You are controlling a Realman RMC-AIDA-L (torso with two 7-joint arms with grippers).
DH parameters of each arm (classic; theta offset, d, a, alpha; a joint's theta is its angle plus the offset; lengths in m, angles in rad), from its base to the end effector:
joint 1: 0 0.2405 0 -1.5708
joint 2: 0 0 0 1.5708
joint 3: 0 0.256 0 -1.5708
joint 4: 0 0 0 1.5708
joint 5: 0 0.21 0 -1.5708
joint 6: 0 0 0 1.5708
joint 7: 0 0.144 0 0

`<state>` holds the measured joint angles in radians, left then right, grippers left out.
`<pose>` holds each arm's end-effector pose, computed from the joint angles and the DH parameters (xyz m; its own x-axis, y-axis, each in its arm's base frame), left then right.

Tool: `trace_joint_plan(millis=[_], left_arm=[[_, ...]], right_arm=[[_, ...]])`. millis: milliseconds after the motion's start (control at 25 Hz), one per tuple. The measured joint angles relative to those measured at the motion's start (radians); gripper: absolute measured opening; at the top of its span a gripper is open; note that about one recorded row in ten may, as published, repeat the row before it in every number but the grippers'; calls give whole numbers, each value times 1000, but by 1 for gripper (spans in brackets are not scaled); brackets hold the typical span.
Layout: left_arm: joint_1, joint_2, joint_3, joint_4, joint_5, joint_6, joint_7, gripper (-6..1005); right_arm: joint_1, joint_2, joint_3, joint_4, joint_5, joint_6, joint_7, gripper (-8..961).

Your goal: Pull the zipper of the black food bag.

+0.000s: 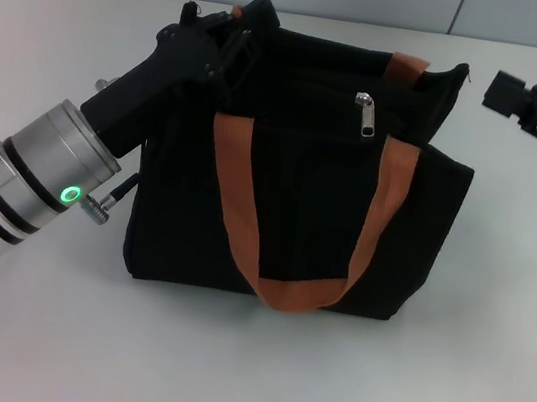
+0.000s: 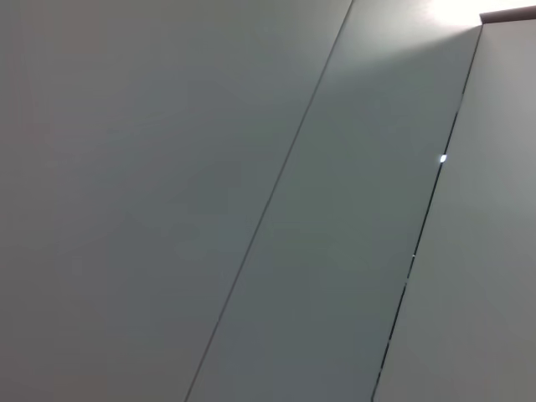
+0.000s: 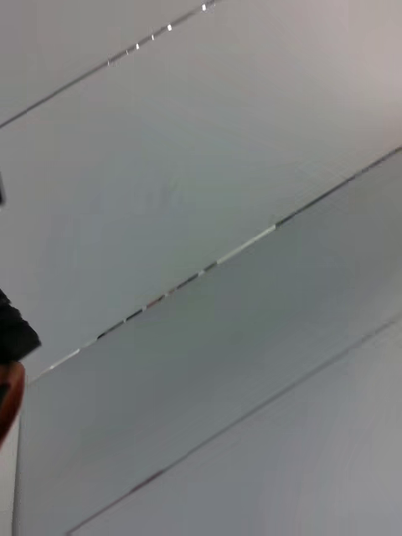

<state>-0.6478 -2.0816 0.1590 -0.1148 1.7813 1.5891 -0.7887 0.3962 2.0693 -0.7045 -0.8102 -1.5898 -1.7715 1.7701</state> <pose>-0.2109 0.3233 -0.0493 0.2971 0.0966 0.9500 0.6135 -0.7816 -0.1124 0.2396 0.3077 0.0638 0.4299 -0.4408 -0.7880 -0.5918 -0.7967 0.1228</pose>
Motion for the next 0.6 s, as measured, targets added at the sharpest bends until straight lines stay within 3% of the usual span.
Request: trace_joint_plan(millis=[320,440,520,600], left_arm=[[4,0,-1,-8,1,-27,18,17],[4,0,-7,-11,0,-29,25,17],[5,0,-12,-11,-1,-31,25,17],[5,0,-15,-12,0,-31,26,17]], right_arm=[[58,11,-67,-92,-125,60,162,266],[62,10,-61,-131,-112,22,170,274],[64,-8,-20,-163,-84,-31,227,273],[87,-50,11,-166,-73,-70,350,272]])
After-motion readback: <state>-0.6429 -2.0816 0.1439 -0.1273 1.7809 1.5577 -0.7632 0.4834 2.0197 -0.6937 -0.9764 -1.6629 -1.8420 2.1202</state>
